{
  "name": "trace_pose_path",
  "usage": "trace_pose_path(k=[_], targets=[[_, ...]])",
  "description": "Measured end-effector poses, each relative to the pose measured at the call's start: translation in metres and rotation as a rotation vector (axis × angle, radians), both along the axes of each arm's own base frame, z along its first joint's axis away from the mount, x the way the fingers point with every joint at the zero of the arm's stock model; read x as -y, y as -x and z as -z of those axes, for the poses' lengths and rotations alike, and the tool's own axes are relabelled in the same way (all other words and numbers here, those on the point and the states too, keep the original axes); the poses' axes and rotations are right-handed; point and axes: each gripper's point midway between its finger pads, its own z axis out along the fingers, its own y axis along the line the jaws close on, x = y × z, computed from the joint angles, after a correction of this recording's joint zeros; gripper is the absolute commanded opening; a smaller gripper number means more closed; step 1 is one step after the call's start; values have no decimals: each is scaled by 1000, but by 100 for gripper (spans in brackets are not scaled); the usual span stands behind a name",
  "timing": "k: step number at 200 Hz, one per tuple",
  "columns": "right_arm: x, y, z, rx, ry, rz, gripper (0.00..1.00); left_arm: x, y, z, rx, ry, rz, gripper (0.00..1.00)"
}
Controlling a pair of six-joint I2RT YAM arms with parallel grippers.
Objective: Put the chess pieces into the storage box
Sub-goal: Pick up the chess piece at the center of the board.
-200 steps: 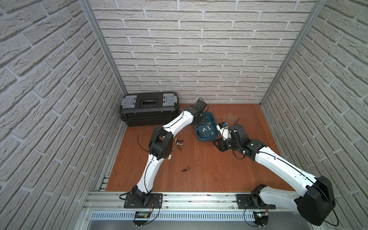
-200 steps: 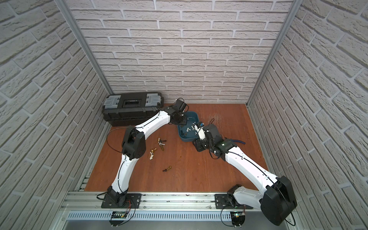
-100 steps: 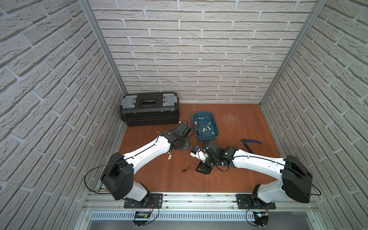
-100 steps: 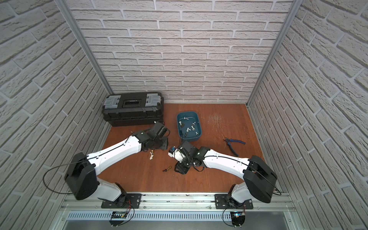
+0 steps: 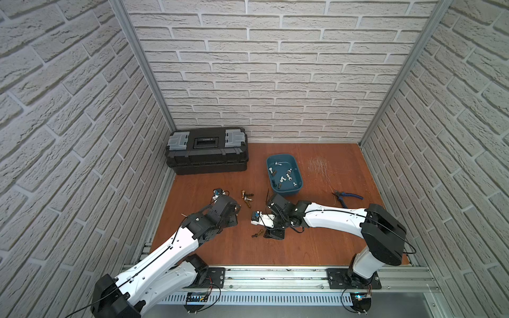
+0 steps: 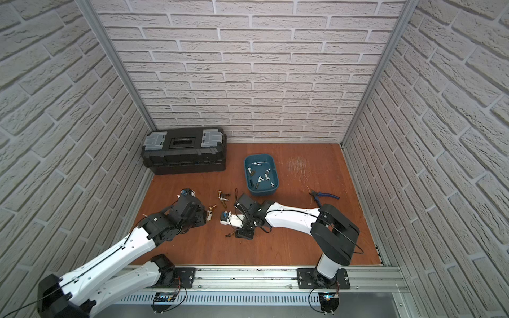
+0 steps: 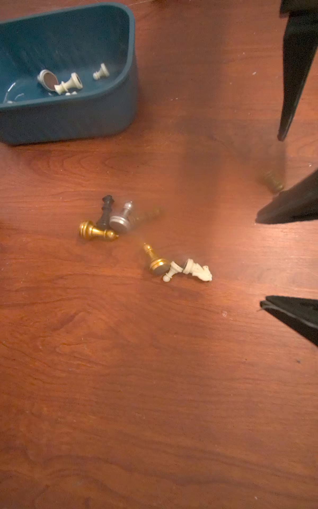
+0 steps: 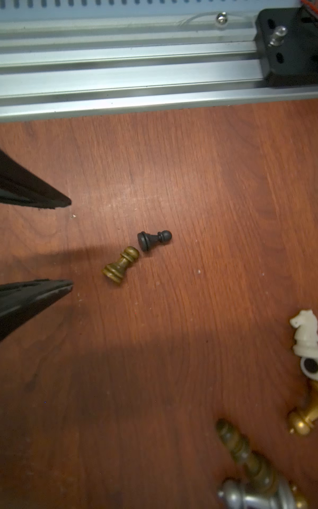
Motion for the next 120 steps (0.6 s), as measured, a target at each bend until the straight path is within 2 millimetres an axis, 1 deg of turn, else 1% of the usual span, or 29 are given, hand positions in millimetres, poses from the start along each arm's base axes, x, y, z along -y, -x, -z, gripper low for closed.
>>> trace_pose_path(k=[13,37,65,86,120], targets=[[-2,1,1,21,-9,-40,46,-5,1,0,4,-2,-14,48],[-8,-4,-4,76,-36,-97,45,-8,1,2,1,-7,-27,48],[-16,-9,-7,130,-48,-178,45,-11,4,8,-8,-6,-41,48],[-19,-9,-3,162,-48,-251,45,-15,9,13,-11,-5,-46,48],[-21,-7,6,168,-37,-334,44,-18,13,12,3,7,-47,49]])
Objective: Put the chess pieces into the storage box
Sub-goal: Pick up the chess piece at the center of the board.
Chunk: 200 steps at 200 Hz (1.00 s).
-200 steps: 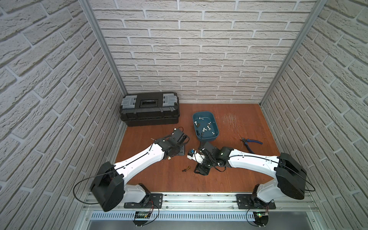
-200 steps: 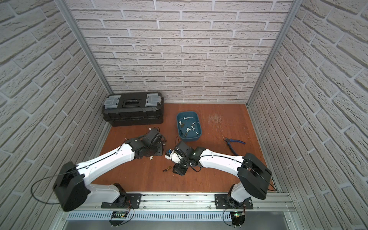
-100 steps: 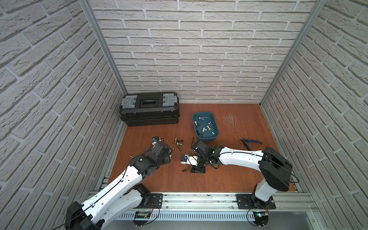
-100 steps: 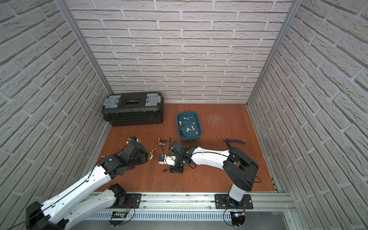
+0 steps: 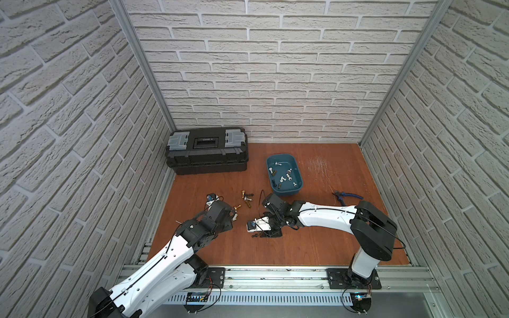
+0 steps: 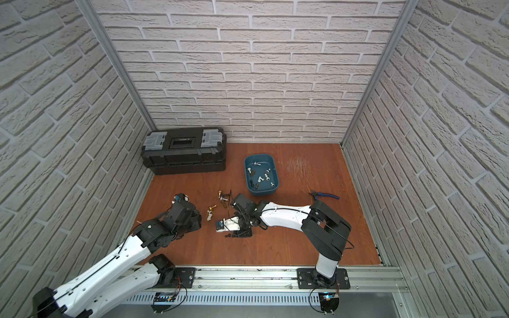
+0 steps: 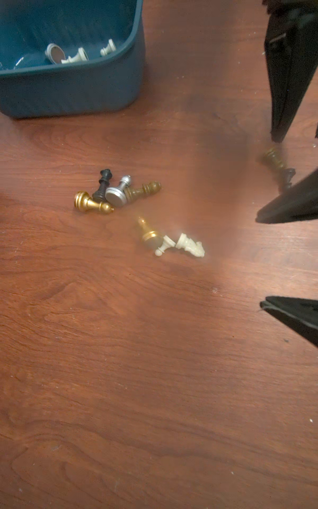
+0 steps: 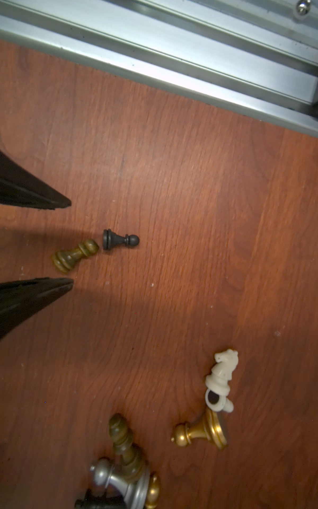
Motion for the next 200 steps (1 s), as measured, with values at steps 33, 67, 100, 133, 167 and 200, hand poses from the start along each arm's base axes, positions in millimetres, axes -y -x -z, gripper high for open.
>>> trace_pose_path(k=[33,67,100,133,167,200], targets=[[-12,-3,-7,8,-23,-54,43,-2,2,0,5,3,-2,49],[-17,-5,-3,7,-21,-77,42,-3,3,2,1,-3,-4,49],[-11,-2,16,-22,33,-73,41,-3,3,3,0,-4,-3,49],[-5,-5,30,-22,83,-54,39,-4,2,4,-4,-8,-6,49],[-3,-10,31,-4,92,-34,31,-4,2,6,-10,-13,-7,49],[-3,-12,31,-7,89,-12,24,-4,2,5,-7,-10,-7,49]])
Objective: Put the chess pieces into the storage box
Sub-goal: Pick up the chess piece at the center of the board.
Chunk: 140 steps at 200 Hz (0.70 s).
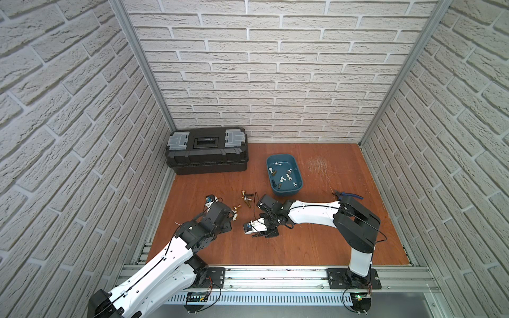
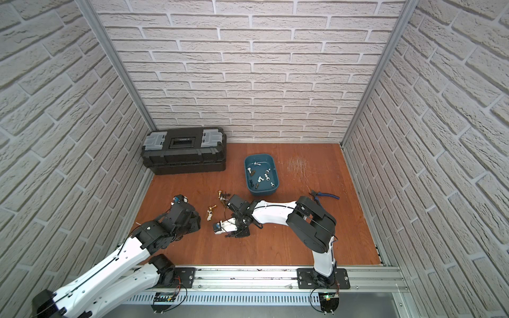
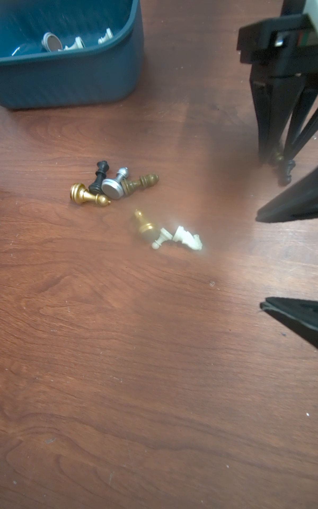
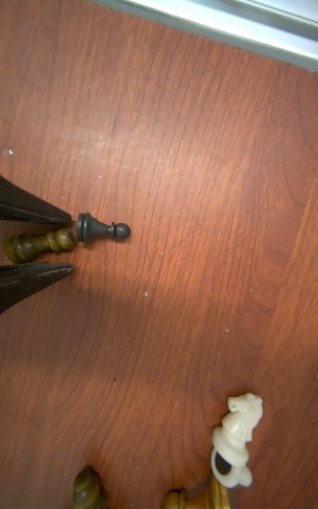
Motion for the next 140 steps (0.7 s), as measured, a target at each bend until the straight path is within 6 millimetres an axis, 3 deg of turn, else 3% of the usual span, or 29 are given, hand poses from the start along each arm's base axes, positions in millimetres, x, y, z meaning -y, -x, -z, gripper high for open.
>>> trace_pose_path(k=[60,106,140], targets=[[3,-2,-2,-10,25,27,17,-2,3,2,5,5,0,49],[9,-11,-3,1,66,99,14,-2,1,-12,50,33,2,50],[8,-13,-7,-18,52,168,11,5,-13,-39,66,12,22,50]])
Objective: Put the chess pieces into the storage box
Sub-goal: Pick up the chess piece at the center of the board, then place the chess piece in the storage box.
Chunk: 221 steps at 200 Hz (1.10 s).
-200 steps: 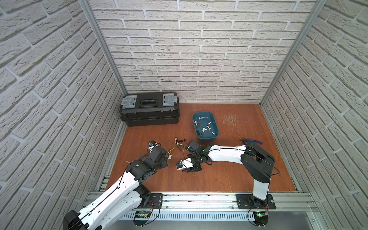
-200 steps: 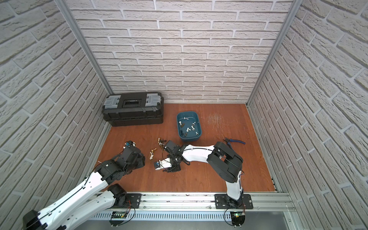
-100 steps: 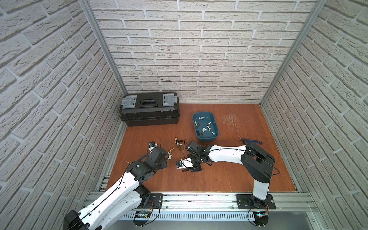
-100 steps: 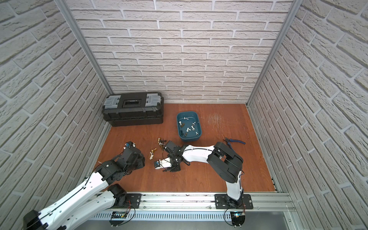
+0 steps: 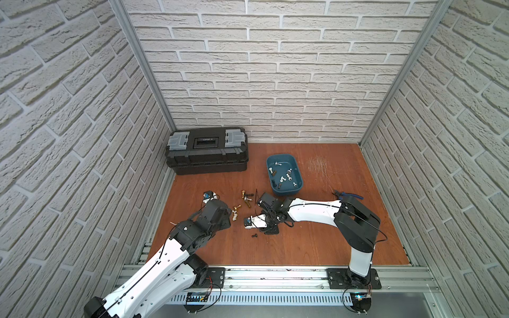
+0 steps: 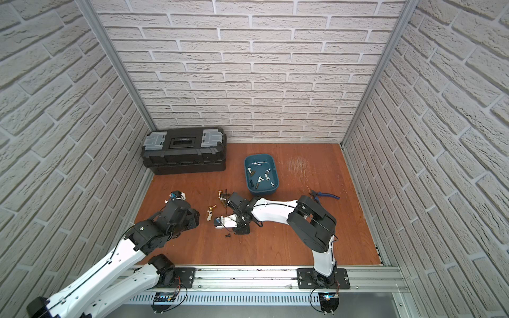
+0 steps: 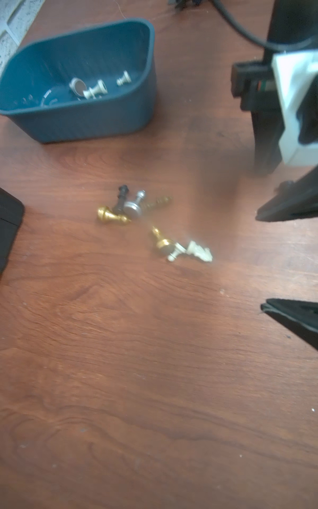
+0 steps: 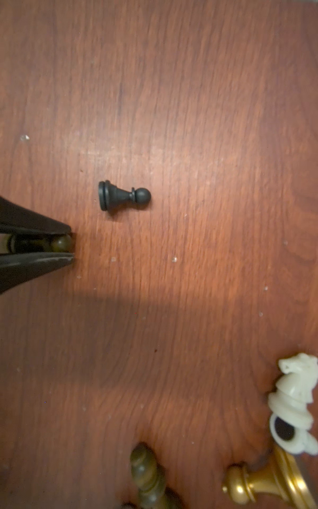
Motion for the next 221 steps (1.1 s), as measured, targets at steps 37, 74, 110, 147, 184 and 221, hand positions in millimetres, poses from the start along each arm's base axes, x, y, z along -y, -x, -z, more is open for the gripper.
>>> trace_pose_path(k=[37,74,110,147,184,221], targets=[[-5,-7,-42,30,-94,72,9,9,-12,-8,10,-13,17,50],[10,-32,-96,77,-208,186,7,13,-19,-4,4,-22,21,50],[52,-79,-116,101,-242,386,7,18,-25,-7,0,-27,23,50],[93,-141,-122,118,-240,605,7,19,-26,-5,-7,-30,24,51],[116,-209,-100,122,-216,789,7,23,-27,7,-52,-46,34,50],[127,-263,-64,118,-175,897,19,32,-24,23,-111,-70,68,51]])
